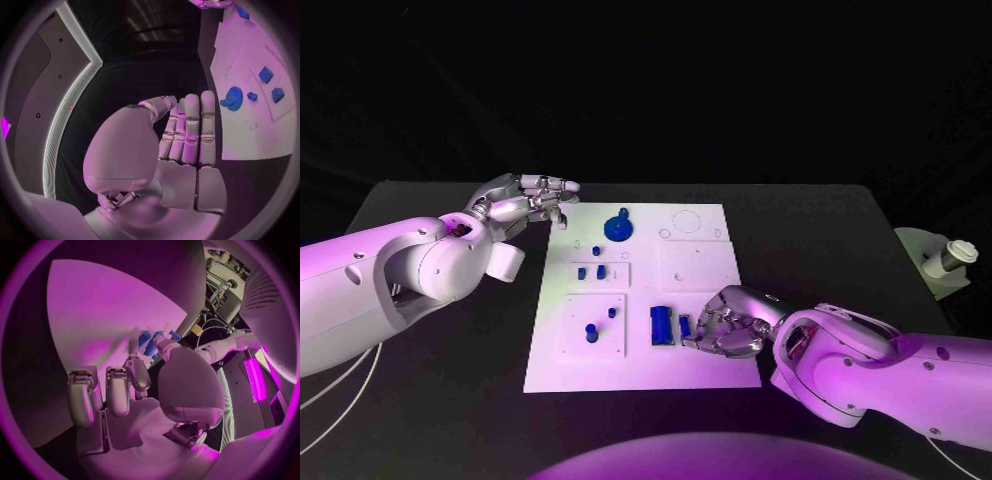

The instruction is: Assemble the parts on the task board

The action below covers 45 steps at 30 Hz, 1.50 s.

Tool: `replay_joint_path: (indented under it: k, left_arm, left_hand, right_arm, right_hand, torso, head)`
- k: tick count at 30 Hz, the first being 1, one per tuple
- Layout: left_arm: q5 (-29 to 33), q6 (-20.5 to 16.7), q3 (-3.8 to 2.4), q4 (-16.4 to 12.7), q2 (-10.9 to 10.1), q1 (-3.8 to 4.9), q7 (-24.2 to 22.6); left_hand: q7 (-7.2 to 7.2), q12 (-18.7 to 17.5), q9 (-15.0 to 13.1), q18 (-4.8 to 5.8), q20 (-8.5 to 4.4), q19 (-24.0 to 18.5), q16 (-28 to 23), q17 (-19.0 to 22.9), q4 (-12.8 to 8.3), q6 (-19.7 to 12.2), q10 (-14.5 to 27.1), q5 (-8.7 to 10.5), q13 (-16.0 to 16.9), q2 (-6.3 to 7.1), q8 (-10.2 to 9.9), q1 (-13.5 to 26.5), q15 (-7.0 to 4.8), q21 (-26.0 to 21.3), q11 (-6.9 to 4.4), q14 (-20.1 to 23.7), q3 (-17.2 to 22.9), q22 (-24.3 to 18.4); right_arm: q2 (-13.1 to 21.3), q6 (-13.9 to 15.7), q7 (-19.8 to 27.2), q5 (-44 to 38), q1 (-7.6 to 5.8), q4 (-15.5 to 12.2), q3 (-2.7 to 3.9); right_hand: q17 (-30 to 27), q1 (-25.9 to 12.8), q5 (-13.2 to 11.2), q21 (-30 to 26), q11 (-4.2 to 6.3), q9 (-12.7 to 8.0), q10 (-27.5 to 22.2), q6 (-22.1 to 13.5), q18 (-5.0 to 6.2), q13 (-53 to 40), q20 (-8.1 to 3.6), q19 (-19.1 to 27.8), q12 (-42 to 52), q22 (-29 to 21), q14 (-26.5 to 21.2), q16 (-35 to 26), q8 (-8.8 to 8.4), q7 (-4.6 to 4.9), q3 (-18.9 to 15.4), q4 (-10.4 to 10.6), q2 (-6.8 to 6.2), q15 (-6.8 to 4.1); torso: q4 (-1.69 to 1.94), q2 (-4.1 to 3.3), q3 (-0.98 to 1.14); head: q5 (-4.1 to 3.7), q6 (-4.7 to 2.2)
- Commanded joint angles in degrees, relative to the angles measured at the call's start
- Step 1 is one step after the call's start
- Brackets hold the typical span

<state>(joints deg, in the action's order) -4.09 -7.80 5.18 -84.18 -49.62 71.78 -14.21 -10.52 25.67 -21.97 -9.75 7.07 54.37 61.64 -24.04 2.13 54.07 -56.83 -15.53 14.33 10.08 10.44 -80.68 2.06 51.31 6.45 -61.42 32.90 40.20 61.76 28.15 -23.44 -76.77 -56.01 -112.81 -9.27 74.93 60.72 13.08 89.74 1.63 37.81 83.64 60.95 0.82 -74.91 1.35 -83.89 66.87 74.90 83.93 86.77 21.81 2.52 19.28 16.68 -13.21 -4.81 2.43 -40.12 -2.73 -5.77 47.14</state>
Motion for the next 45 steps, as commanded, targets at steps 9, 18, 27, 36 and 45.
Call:
replay_joint_path:
  k: [9,18,27,36,45]
  left_arm:
    - [0.0,1.0,0.07,-0.1,0.2,-0.05,-0.2]
    - [0.0,1.0,0.09,-0.1,0.2,-0.06,-0.1]
    - [0.0,1.0,0.09,-0.1,0.3,-0.06,-0.1]
    - [0.0,1.0,0.10,0.0,0.3,-0.07,-0.2]
    - [0.4,-0.4,0.20,0.7,0.7,-0.20,-2.2]
  left_hand:
    - [-0.04,0.4,0.1,-0.78,0.22,-0.2,0.1,0.1,0.0,-0.3,0.6,-0.20,0.0,-0.19,-0.4,0.0,-0.02,0.3,0.00,0.2,0.2,0.1]
    - [-0.04,0.4,0.1,-0.78,0.22,-0.2,0.1,0.1,0.0,-0.3,0.6,-0.20,0.0,-0.19,-0.4,0.0,-0.02,0.3,0.00,0.2,0.2,0.1]
    - [-0.01,0.6,0.1,-0.83,0.19,-0.2,0.1,0.2,-0.2,-0.3,0.6,-0.25,-0.1,-0.34,-0.4,-0.2,-0.07,0.5,-0.04,0.2,0.7,0.2]
    - [-0.02,0.7,0.1,-0.83,0.17,-0.3,0.1,0.3,-0.4,-0.2,0.7,-0.25,-0.1,-0.39,-0.4,-0.3,-0.10,0.6,-0.04,0.2,0.9,0.3]
    - [-0.05,0.8,0.1,-0.80,0.19,-0.4,0.1,0.3,-0.3,-0.2,0.7,-0.17,-0.1,-0.18,-0.4,0.0,-0.03,0.7,0.01,0.3,0.8,0.4]
  right_arm:
    - [-0.6,-2.1,1.5,0.2,0.07,1.3,-0.01]
    - [-2.1,-3.0,0.6,-0.2,0.07,2.6,0.00]
    - [-2.7,-5.6,-1.0,-2.4,0.08,3.6,-0.01]
    - [-2.4,-3.2,0.6,-2.0,0.08,3.1,0.00]
    - [-0.5,3.5,18.6,15.5,-3.31,4.9,0.20]
  right_hand:
    - [8.1,0.7,-0.4,0.3,-0.11,-0.1,0.2,0.2,-0.82,-3.1,-0.12,-6.1,-0.1,15.1,4.7,0.3,-0.21,0.15,-0.4,-0.1,1.37,-0.22]
    - [8.2,0.7,-0.6,0.3,-0.10,-0.2,0.2,0.2,-0.82,-3.2,-0.13,-6.1,0.1,15.1,4.8,0.4,-0.21,0.14,-0.6,0.0,1.98,-0.23]
    - [8.2,4.3,-3.1,0.3,-0.06,-0.4,0.2,0.1,-0.82,-3.2,-0.16,-6.1,0.0,15.1,4.8,0.4,-0.35,0.10,-1.2,-0.7,2.16,-0.26]
    - [8.2,4.3,-3.6,0.3,-0.10,-0.5,0.2,0.2,-0.82,-3.2,-0.15,-6.1,0.0,15.1,4.7,0.3,-0.38,0.17,-1.7,-0.4,2.12,-0.24]
    - [4.3,5.0,-2.0,-2.6,-1.29,-1.2,-2.4,-3.3,-0.20,-0.4,0.46,-5.1,-5.8,14.2,3.8,-1.6,-2.36,1.58,-3.3,-0.3,1.85,0.66]
  torso:
    - [0.13,-0.07,-0.04]
    - [0.19,-0.08,-0.06]
    - [0.04,0.04,-0.06]
    - [0.00,0.03,0.00]
    - [-0.01,0.66,-0.16]
  head:
    - [0.00,0.14]
    - [0.09,0.37]
    - [0.17,0.44]
    - [0.08,0.27]
    - [-0.24,-1.07]
